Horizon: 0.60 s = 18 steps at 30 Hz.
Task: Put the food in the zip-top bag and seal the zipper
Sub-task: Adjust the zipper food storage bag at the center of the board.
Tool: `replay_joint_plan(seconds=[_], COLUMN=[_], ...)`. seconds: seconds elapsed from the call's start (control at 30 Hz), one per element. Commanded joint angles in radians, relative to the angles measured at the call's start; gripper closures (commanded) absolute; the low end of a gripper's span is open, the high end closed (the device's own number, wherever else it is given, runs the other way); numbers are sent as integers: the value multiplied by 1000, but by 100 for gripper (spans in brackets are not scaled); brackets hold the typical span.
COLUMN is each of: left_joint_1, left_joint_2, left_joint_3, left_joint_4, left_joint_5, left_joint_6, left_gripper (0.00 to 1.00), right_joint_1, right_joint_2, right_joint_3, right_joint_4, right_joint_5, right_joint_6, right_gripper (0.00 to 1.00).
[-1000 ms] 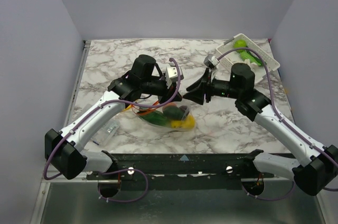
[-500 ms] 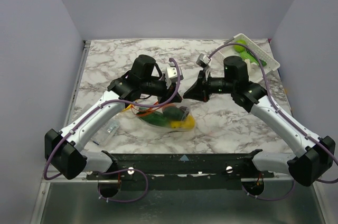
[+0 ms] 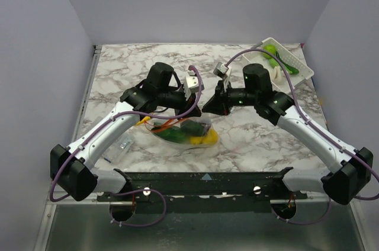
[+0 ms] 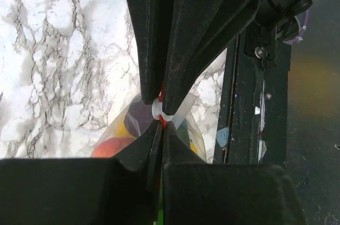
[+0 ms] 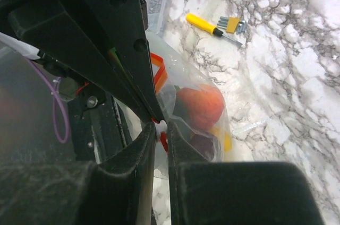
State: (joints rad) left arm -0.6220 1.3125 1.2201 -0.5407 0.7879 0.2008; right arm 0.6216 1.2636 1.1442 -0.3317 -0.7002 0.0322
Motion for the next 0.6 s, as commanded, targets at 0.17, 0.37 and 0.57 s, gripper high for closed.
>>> replay_joint_plan(seconds=[0.17,0.37,0.57], left_joint_1=[-15,-16,-15], left_joint_2=[-33,-38,-53], left_joint_3=[4,4,-6], left_joint_4=[73,66,36], left_joint_5=[55,87,55], left_joint_6=[5,7,37], left_gripper=[100,100,56], right_joint_1=[-13,-13,-13], right_joint_2=[-119,-108,-153], right_joint_3=[-131,-203,-226], right_joint_4=[70,181,250], right_joint_5=[67,-52,-38], right_joint_6=[51,71,80], right_gripper=[49,66,100])
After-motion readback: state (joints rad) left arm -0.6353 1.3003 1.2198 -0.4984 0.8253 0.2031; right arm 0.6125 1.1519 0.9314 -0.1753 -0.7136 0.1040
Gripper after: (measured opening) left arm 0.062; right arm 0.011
